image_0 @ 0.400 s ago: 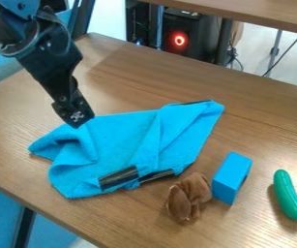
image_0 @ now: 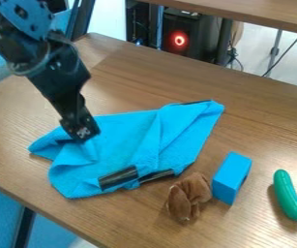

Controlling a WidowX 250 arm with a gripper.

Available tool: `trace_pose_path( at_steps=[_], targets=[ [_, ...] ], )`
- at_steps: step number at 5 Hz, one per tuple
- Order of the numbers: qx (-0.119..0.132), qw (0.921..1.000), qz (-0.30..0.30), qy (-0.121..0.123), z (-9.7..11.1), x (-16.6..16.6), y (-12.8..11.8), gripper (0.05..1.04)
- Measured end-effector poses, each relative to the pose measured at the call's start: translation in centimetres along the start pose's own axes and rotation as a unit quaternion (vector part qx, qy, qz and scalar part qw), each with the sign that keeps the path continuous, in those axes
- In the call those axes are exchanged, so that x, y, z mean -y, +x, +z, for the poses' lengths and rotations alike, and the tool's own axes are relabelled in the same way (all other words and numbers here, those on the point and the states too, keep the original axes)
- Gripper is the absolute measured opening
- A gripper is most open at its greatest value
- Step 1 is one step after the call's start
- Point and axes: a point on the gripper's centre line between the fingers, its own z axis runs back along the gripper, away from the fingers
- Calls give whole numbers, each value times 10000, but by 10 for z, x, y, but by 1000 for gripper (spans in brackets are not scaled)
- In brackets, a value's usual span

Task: Unfold the cloth from bottom right to top left

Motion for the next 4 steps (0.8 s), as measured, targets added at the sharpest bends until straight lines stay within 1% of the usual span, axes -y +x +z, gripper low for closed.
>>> trace_pose_path(
  at_steps=[1,2,3,4],
  targets=[
    [6,9998,-71,-192,-13,7,-1,1001],
    [35,9969,-191,-768,-28,19,-3,1001],
    [32,9962,-178,-857,-39,26,-6,1001],
    [48,9951,-251,-959,-44,37,-7,1001]
  ],
)
